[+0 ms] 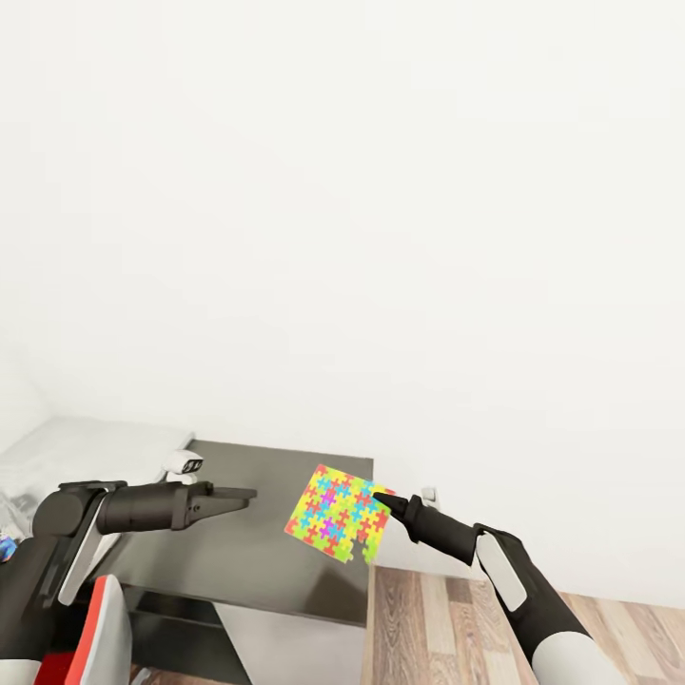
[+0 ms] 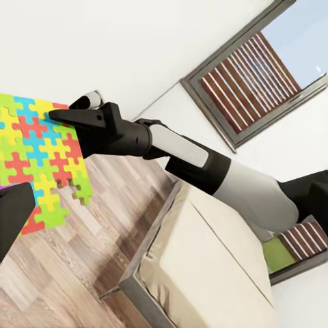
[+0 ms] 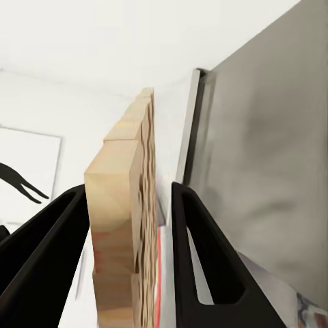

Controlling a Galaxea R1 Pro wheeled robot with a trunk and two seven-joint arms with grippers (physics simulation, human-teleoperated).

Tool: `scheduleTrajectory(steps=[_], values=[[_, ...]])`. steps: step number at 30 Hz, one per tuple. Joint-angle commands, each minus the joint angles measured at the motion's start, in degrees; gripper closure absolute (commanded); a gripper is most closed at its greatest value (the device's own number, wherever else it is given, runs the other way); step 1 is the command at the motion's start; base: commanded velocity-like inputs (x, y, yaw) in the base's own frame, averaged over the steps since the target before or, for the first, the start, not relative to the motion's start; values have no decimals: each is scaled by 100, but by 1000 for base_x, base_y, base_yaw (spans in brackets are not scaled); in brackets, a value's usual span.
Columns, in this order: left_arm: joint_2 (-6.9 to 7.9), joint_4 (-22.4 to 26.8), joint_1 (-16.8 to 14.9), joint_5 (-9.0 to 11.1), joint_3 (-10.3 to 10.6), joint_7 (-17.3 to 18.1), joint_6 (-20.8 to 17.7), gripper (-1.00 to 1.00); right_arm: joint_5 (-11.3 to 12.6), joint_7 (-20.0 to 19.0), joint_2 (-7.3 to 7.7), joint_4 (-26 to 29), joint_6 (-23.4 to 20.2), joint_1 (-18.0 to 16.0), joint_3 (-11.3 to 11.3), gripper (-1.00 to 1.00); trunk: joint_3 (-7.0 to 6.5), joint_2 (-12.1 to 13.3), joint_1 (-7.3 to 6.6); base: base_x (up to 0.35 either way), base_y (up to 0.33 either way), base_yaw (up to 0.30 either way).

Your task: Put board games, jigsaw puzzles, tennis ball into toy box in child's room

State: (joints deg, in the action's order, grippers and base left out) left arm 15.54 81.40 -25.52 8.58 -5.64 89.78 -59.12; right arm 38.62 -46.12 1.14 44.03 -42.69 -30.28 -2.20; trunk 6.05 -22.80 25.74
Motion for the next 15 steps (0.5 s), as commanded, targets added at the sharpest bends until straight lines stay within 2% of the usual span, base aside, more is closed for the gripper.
scheduleTrajectory(steps=[1, 6, 11, 15], values=[[3, 3, -5, 3, 2, 22, -62, -100, 9, -14, 1, 0, -29, -4, -9, 100, 3, -12, 4, 0, 0, 76], [55, 48, -5, 18, -11, 22, -64, -100, 27, -116, 123, 8, -29, -4, -9, 100, -42, -12, 4, 0, 0, 76], [160, 114, -5, 32, -248, 22, -72, -100, 18, -535, 169, 14, -24, 1, -10, 100, -87, -12, 4, 0, 0, 77], [218, 133, -5, 36, -359, 22, -78, -100, 12, -639, 174, 13, 58, 4, -9, 100, -123, -12, 4, 0, 0, 82]])
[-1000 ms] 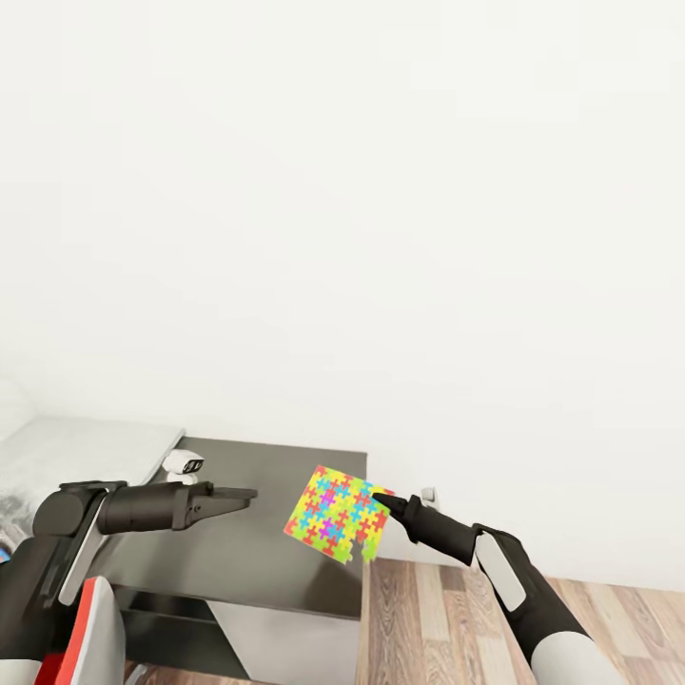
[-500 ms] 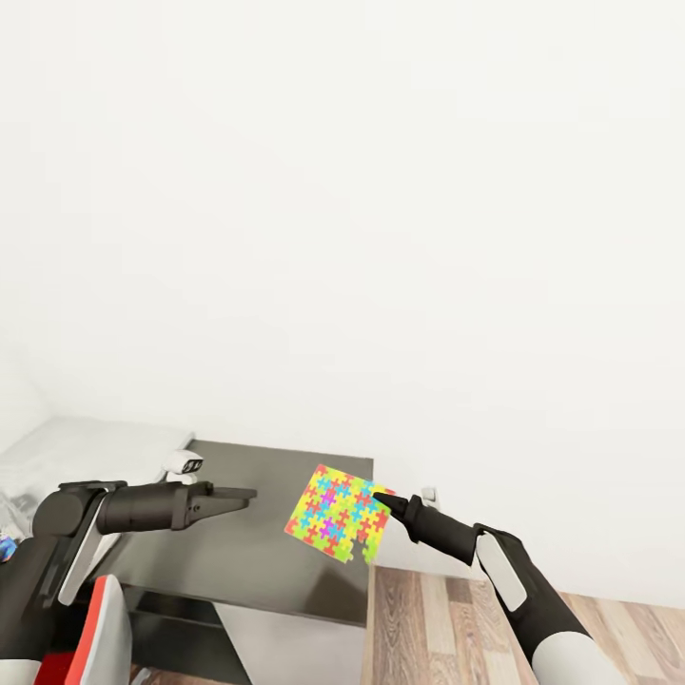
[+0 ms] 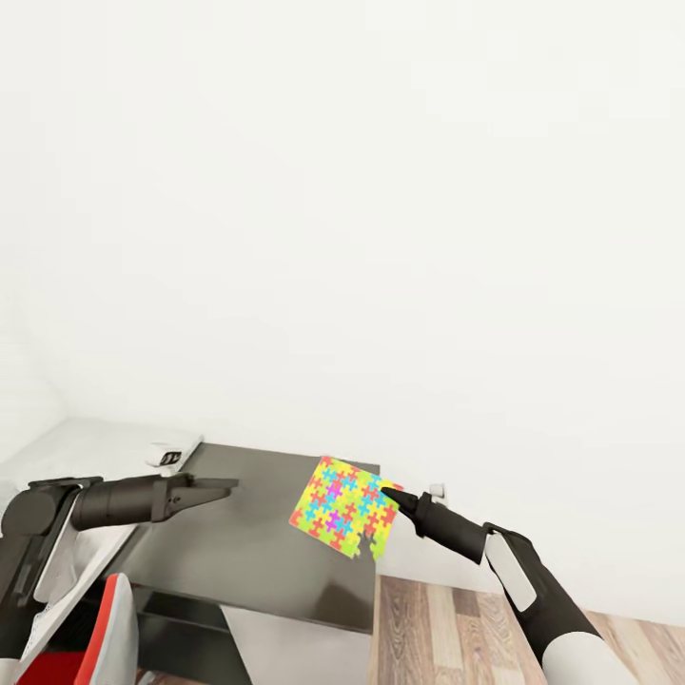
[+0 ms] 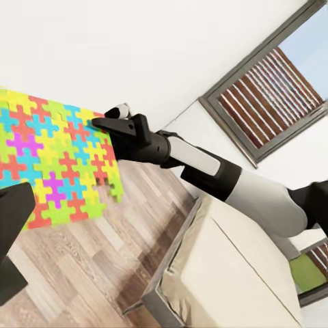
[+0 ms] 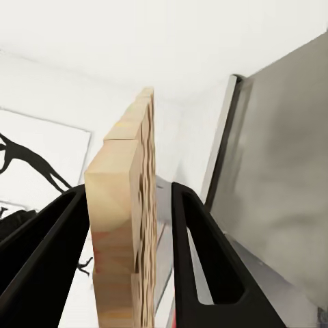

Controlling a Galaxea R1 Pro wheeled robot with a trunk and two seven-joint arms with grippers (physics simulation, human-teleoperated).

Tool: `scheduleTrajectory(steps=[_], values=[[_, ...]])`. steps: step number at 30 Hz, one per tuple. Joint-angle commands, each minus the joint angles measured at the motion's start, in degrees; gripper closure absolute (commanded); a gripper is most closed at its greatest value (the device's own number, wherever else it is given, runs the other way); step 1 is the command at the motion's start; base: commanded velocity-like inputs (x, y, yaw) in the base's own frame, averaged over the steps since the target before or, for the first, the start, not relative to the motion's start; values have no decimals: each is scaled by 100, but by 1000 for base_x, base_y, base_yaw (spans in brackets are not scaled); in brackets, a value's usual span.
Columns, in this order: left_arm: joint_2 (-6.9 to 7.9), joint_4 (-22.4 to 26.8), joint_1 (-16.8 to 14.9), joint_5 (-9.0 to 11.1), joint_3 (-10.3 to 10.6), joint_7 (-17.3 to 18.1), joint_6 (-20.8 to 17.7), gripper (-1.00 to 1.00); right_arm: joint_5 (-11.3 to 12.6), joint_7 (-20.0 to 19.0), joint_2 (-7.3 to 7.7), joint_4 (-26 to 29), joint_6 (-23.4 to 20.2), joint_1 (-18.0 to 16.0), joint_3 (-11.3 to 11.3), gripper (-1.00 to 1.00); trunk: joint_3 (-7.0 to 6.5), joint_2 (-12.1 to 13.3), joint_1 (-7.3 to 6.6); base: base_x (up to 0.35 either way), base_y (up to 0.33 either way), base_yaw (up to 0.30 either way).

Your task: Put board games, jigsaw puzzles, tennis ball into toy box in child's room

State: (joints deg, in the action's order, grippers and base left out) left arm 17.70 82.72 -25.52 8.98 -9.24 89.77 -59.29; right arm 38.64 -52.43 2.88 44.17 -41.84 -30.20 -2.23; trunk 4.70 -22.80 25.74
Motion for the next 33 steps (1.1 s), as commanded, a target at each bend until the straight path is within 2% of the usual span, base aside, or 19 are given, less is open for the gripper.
scheduleTrajectory(steps=[1, 7, 10, 15, 16, 17, 25, 33], values=[[42, 3, -5, -4, -15, 23, -62, -100, 7, -20, 1, -2, 21, -4, -5, 100, 4, -12, 4, 0, 0, 102], [285, 0, -1, -6, -39, 23, -65, -100, -12, -37, 2, -4, 110, -6, -5, 100, -35, -12, 4, 0, 0, 125], [354, -7, -1, -9, -41, 23, -65, -100, -14, -39, 2, -4, 119, -7, -5, 100, -40, -12, 4, 0, 0, 35], [386, -10, 6, -10, -179, 23, -65, -100, -14, -39, 2, -4, 123, -7, -5, 100, -41, -12, 4, 0, 0, 9], [388, -10, 8, -10, -244, 23, -65, -100, -14, -39, 2, -4, 123, -7, -8, 100, -42, -12, 4, 0, 0, 2], [391, -11, 22, -10, -400, 23, -65, -100, -19, -34, 2, -4, 123, -11, -10, 100, -42, -12, 4, 0, 0, 0], [392, -11, 29, 1, -445, 23, -65, -100, -23, -31, 2, -4, 131, -11, -8, 100, -42, -12, 4, 0, 0, 8], [387, -11, 30, -1, -447, 23, -65, -100, -29, -31, 2, -4, 133, -12, -5, 100, -59, -12, 4, -19, 0, 222]])
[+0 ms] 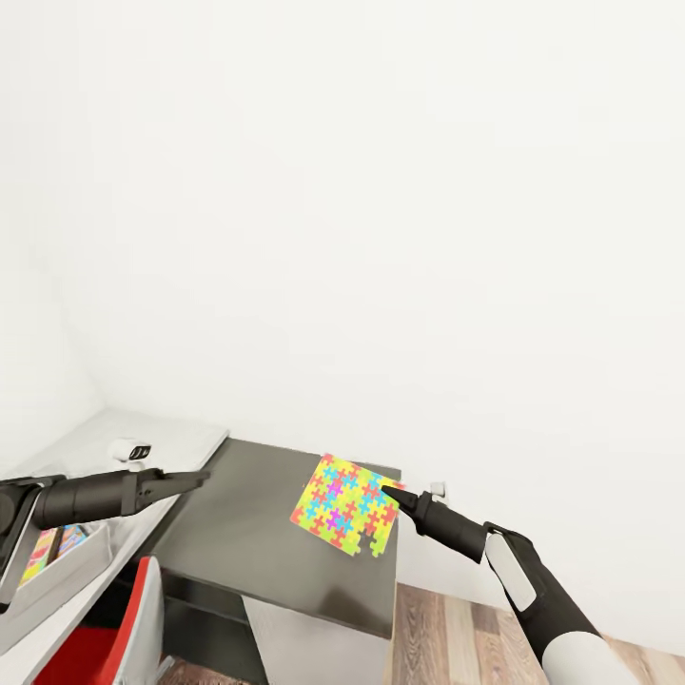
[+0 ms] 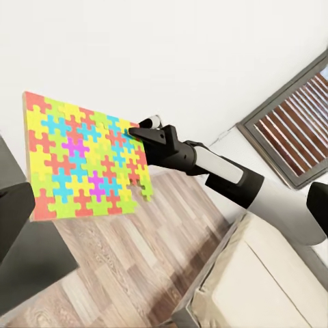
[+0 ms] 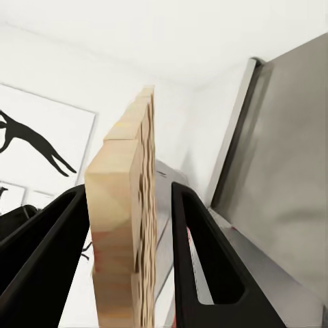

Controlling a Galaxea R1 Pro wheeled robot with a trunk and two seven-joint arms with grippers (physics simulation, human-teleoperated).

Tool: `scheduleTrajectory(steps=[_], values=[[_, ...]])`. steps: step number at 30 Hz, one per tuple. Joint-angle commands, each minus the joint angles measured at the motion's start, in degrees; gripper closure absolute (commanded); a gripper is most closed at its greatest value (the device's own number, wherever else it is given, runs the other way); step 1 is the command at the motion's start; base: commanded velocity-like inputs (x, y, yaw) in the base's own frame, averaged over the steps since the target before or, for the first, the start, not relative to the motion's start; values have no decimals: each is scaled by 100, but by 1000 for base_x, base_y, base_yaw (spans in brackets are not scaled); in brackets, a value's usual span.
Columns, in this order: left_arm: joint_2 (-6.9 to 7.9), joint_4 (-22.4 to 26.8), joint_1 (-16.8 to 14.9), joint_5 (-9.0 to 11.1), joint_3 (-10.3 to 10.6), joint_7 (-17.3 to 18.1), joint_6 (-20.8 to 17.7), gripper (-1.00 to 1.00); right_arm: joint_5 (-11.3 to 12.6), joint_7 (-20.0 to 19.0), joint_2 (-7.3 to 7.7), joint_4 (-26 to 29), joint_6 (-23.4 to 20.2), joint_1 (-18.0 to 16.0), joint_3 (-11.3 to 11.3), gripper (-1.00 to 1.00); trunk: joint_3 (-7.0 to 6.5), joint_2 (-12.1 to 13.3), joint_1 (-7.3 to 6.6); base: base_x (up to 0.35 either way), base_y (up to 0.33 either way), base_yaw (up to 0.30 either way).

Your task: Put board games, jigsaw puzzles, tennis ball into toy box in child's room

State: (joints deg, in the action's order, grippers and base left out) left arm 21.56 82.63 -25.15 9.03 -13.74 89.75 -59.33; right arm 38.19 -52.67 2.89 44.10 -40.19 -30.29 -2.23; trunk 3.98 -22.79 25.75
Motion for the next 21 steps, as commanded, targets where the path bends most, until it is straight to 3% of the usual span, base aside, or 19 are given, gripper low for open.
scheduleTrajectory(steps=[1, 21], values=[[-1, -1, -7, -6, 3, 25, -61, -100, 15, -7, 1, 2, -32, -4, -6, 100, 11, -13, 3, -88, 0, 270], [4, -45, -7, -22, -25, 25, -53, -100, 17, 31, -30, 2, -21, -5, -3, 100, -34, -13, 3, -96, 0, 278]])
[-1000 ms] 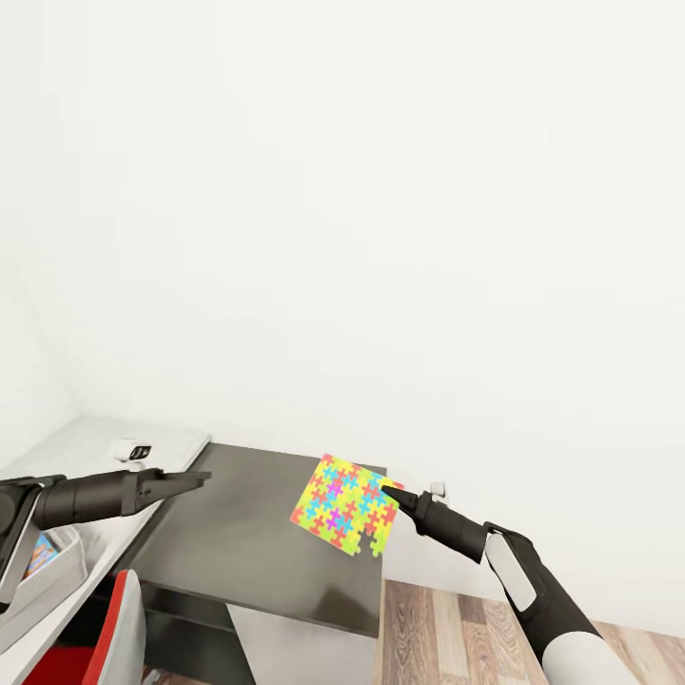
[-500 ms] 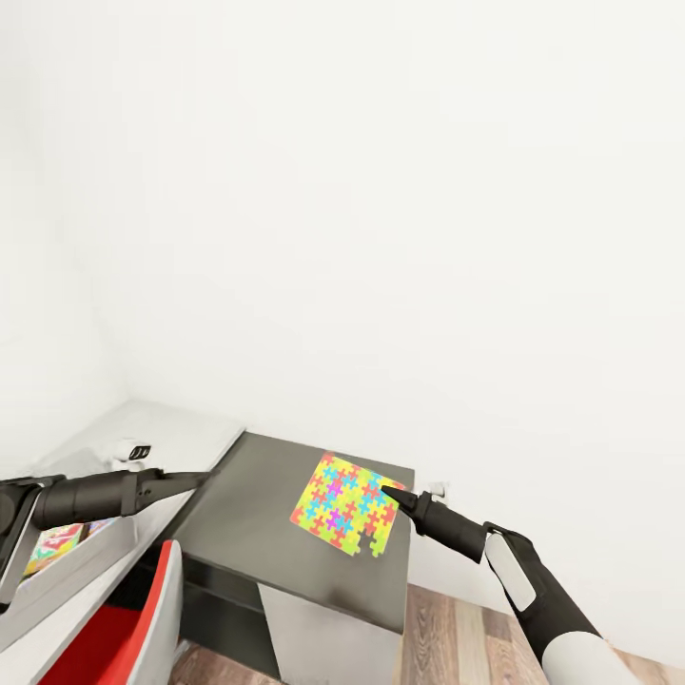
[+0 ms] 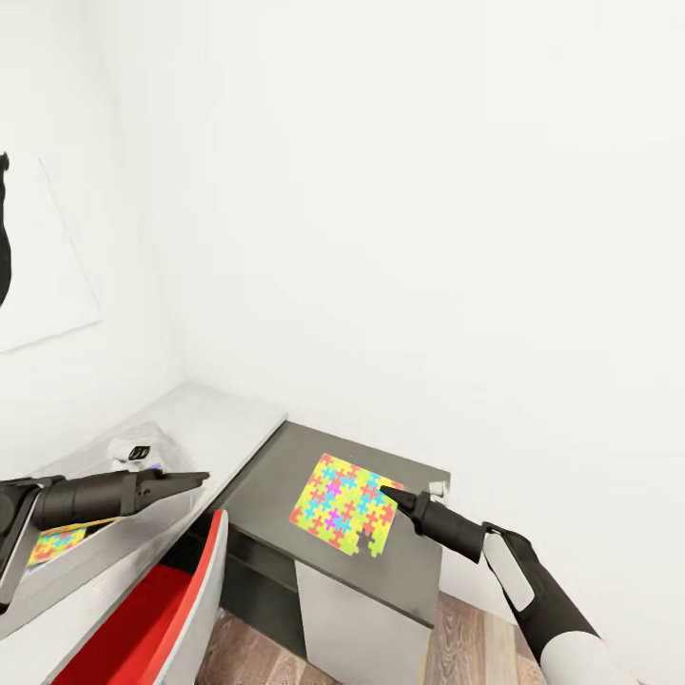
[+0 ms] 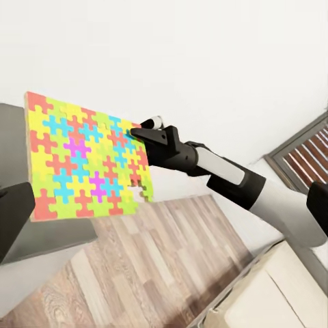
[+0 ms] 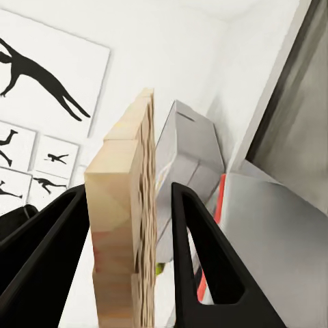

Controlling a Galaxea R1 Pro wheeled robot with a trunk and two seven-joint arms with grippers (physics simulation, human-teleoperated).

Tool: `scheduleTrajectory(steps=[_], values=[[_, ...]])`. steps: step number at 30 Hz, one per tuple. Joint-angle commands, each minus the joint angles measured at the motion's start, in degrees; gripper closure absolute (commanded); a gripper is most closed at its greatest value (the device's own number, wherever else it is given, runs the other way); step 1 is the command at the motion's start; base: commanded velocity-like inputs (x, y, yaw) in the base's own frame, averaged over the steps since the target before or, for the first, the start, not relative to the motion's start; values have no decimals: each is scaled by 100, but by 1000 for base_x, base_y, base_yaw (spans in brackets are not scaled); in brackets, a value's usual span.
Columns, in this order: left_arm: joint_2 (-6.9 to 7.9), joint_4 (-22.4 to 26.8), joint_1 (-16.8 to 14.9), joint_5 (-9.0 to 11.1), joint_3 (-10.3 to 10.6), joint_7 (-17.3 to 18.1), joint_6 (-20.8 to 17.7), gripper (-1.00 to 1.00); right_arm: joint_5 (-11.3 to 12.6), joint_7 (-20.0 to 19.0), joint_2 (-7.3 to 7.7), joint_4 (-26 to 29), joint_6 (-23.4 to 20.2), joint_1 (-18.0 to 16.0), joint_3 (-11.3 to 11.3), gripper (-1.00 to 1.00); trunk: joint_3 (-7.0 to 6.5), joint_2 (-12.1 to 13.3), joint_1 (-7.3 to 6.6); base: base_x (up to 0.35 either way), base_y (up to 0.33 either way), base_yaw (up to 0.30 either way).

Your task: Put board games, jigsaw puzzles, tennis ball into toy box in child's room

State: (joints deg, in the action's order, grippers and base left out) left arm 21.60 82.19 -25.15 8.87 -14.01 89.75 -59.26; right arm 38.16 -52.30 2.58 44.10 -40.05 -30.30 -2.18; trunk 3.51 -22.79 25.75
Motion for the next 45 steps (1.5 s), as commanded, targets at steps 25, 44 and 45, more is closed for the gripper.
scheduleTrajectory(steps=[25, 44, 45], values=[[11, -51, -7, -43, -137, 25, -51, -100, 103, 2226, -548, 120, -690, -2128, 24, 100, 12, -13, 4, -62, 0, 287], [11, -54, -6, -43, -139, 25, -51, -100, 32, 2579, -808, 139, -800, -2269, 43, 100, 12, -13, 4, -221, 0, 278], [11, -54, -4, -43, -141, 25, -51, -100, 33, 2587, -809, 163, -799, -2269, 45, 100, 12, -13, 4, -72, 0, 112]])
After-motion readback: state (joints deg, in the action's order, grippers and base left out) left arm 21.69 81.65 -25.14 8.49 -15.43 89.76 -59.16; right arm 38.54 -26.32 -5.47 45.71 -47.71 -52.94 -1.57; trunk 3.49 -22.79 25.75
